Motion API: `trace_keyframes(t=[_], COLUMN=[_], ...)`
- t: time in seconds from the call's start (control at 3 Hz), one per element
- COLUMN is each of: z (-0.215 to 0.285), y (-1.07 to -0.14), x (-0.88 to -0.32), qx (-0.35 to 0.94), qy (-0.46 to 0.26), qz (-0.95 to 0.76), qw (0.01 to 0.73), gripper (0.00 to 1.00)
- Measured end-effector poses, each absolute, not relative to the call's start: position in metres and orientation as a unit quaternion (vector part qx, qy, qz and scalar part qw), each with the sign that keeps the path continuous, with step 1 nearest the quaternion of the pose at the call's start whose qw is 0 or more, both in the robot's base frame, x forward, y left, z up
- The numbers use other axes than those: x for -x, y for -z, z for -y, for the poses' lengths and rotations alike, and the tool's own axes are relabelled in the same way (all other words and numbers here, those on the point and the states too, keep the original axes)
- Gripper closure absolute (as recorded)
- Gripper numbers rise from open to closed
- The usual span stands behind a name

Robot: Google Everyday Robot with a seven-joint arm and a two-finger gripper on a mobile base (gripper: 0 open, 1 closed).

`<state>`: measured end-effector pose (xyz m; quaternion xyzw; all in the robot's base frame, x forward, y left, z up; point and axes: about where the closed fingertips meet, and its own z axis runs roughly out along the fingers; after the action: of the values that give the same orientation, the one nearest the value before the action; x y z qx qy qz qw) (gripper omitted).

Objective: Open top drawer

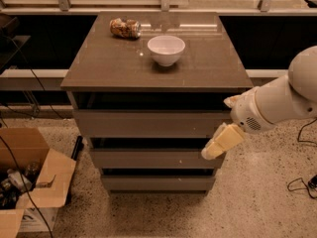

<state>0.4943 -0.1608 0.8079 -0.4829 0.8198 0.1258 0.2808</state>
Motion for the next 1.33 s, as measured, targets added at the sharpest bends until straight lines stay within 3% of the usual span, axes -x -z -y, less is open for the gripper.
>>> trace_keyframes(t=[0.67,1.33], z=[0.154,0.139], y=[-0.796,-0.748], x=[-0.505,-0.564], qx=[0.473,0.472], qy=[-0.1,-0.05], qz=[-0.828,-0.831], qw=[0.283,0.291], gripper=[0.0,0.0])
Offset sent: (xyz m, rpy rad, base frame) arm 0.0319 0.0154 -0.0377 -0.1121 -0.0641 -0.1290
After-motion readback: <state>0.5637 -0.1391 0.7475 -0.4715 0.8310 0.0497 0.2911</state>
